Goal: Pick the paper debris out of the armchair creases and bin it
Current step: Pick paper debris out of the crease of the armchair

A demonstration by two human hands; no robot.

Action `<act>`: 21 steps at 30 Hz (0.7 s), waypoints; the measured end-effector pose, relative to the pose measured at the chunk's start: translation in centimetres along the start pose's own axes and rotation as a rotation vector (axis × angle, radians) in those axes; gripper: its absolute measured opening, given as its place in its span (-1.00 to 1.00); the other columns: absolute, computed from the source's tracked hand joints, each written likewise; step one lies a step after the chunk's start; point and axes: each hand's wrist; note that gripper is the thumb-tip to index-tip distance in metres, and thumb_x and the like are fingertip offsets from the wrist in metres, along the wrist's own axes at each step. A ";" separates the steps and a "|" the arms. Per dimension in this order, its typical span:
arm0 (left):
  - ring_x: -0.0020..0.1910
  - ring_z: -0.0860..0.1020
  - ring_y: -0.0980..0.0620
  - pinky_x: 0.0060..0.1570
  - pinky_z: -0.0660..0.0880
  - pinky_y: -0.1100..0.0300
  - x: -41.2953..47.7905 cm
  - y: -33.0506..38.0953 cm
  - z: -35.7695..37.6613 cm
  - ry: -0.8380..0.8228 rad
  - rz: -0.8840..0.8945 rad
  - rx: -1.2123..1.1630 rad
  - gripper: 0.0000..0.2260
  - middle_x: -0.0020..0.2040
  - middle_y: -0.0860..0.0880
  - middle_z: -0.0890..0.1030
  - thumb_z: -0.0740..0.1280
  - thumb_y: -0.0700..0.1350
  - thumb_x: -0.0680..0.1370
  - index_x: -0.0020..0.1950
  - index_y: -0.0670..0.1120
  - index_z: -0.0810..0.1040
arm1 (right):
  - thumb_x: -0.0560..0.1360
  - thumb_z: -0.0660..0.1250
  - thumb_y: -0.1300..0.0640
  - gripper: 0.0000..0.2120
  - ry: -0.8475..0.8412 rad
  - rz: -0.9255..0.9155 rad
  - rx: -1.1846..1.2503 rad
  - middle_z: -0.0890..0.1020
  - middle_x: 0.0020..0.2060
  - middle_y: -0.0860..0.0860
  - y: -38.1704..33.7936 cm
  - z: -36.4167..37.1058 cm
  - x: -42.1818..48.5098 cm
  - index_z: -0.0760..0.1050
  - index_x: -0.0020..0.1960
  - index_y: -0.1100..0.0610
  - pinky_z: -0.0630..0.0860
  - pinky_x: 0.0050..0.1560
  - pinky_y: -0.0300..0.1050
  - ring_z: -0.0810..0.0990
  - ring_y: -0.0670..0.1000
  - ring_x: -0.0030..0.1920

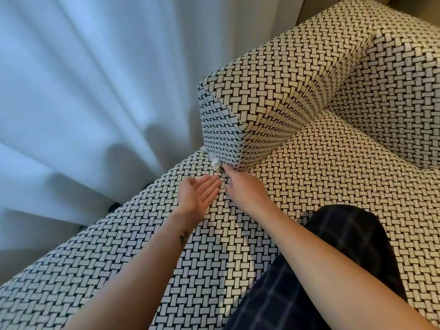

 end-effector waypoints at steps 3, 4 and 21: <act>0.05 0.71 -0.15 0.15 0.61 0.00 0.0 0.9 0.1 0.014 -0.069 -0.013 -0.55 0.07 -0.23 0.72 0.02 -0.02 0.66 0.25 -0.28 0.56 | 0.62 0.21 0.27 -0.59 0.008 -0.034 -0.281 0.64 -0.14 0.05 -0.2 -0.1 0.8 0.37 0.45 0.05 0.50 -0.25 -0.05 0.60 0.10 -0.21; 0.04 0.71 -0.16 0.14 0.62 -0.01 0.0 1.0 0.3 0.018 -0.087 -0.011 -0.54 0.07 -0.23 0.72 0.02 -0.01 0.66 0.24 -0.28 0.57 | 0.62 0.20 0.30 -0.66 -0.003 -0.032 -0.339 0.65 -0.11 0.05 -0.4 -0.2 1.0 0.45 0.35 0.08 0.45 -0.24 -0.05 0.63 0.12 -0.16; 0.08 0.70 -0.20 0.19 0.59 -0.04 -0.4 1.6 0.2 -0.014 -0.137 -0.020 -0.49 0.10 -0.25 0.70 0.02 0.05 0.66 0.26 -0.29 0.57 | 0.62 0.16 0.34 -0.72 0.010 -0.258 -0.586 0.70 -0.07 0.06 1.2 -0.3 2.5 0.54 0.23 0.15 0.56 -0.16 -0.03 0.70 0.11 -0.09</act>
Point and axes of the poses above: each hand's wrist, its own x-axis towards the middle knuckle, its own z-axis out of the palm, y = z × x
